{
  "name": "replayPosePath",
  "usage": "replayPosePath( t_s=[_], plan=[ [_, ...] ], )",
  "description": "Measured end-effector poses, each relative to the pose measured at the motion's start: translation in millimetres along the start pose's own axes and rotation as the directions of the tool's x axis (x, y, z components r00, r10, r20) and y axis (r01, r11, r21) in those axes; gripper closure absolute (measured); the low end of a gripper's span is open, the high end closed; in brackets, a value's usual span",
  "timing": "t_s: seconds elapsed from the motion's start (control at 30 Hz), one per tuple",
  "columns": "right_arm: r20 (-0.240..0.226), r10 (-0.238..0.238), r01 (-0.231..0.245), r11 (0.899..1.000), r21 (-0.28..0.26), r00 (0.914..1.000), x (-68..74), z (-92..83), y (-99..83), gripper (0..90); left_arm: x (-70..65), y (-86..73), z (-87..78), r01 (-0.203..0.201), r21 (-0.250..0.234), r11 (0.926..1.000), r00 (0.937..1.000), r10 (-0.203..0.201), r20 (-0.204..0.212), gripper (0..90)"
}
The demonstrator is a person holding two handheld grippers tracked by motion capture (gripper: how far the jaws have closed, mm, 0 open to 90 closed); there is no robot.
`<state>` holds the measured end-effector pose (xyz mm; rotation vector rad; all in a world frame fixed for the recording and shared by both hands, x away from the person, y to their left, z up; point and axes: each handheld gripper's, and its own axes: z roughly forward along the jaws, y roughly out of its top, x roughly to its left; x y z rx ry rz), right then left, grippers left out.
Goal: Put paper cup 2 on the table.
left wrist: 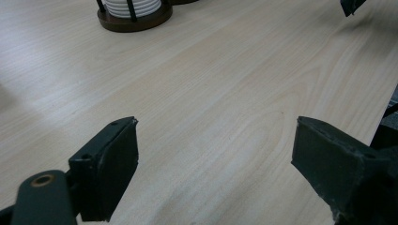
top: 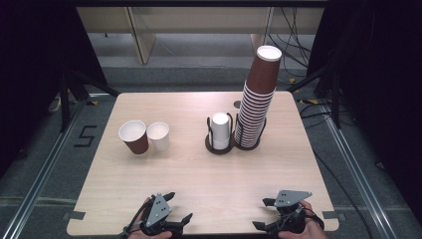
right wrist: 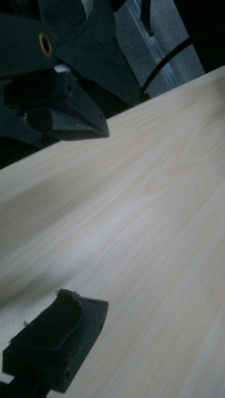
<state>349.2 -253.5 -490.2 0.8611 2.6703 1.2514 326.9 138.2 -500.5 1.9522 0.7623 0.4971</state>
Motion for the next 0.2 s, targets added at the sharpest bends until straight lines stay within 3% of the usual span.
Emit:
replayPosePath(
  t_s=[0.2],
  plan=[
    [0.008,-0.005,0.005,1.0,0.004,1.0,-0.1,0.3,0.0,15.8,0.5,-1.3,-0.7,0.001,0.014,0.9999,1.0,-0.001,0.005,14.8]
  ],
)
